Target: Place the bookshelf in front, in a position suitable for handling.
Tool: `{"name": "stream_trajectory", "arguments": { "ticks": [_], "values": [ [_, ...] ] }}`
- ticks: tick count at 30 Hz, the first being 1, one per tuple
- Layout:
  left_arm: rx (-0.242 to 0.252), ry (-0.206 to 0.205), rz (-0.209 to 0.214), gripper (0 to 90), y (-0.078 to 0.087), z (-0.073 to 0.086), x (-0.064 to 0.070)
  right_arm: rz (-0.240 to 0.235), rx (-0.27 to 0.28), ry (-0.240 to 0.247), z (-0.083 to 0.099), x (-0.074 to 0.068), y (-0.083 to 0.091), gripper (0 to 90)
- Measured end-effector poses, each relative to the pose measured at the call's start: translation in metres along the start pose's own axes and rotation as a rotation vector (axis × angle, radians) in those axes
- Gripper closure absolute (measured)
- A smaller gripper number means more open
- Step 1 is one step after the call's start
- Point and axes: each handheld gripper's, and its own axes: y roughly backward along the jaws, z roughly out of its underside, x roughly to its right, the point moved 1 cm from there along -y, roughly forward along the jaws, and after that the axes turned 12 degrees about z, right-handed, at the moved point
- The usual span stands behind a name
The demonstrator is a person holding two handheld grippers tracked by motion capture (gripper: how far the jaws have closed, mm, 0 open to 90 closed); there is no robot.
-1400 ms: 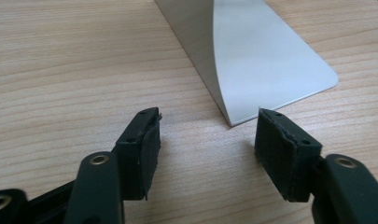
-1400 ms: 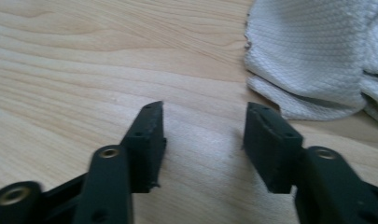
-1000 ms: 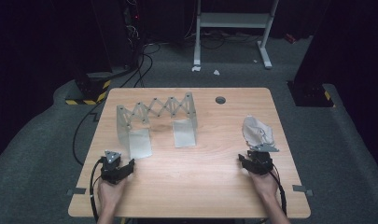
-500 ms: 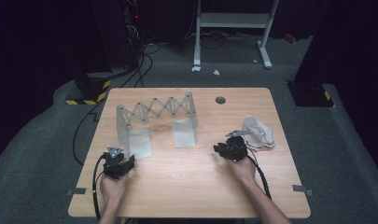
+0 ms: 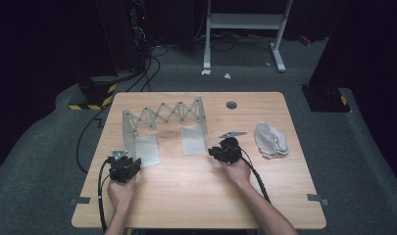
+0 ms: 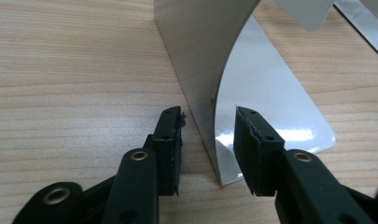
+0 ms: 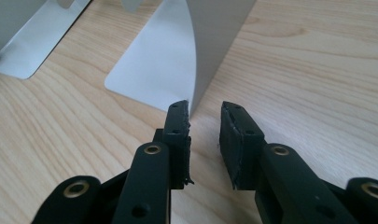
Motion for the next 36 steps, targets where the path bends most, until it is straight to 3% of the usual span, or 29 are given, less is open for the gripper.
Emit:
{"name": "stream_trajectory", "arguments": {
  "ticks": [5, 9, 10, 17, 22, 27, 30, 36],
  "values": [
    [-0.003, -0.001, -0.001, 66.8, -0.001, 0.0, 0.0, 0.02, 0.004, -0.028, -0.007, -0.007, -0.009, 73.7],
    [-0.004, 0.011, 0.009, 69.6, -0.001, 0.0, 0.001, 0.037, 0.005, -0.018, -0.012, -0.011, -0.015, 74.5],
    [-0.007, 0.014, 0.015, 70.5, -0.001, 0.0, 0.002, 0.06, 0.018, -0.002, -0.015, -0.014, -0.016, 75.6],
    [-0.009, 0.018, 0.011, 74.2, -0.001, -0.001, 0.001, 0.105, 0.038, -0.009, -0.017, -0.016, -0.021, 77.8],
    [-0.024, 0.012, 0.011, 75.0, -0.001, -0.004, 0.001, 0.134, 0.049, 0.023, -0.018, -0.019, -0.022, 81.0],
    [-0.022, -0.001, 0.01, 80.2, -0.001, -0.011, 0.003, 0.159, 0.045, 0.011, -0.018, -0.015, -0.02, 84.9],
    [-0.021, 0.038, 0.035, 80.6, -0.002, -0.012, 0.0, 0.157, 0.04, -0.008, -0.018, -0.011, -0.02, 86.2],
    [-0.02, 0.051, 0.048, 81.6, -0.001, -0.012, -0.001, 0.181, 0.037, -0.027, -0.018, -0.005, -0.018, 88.2]
  ]
}}
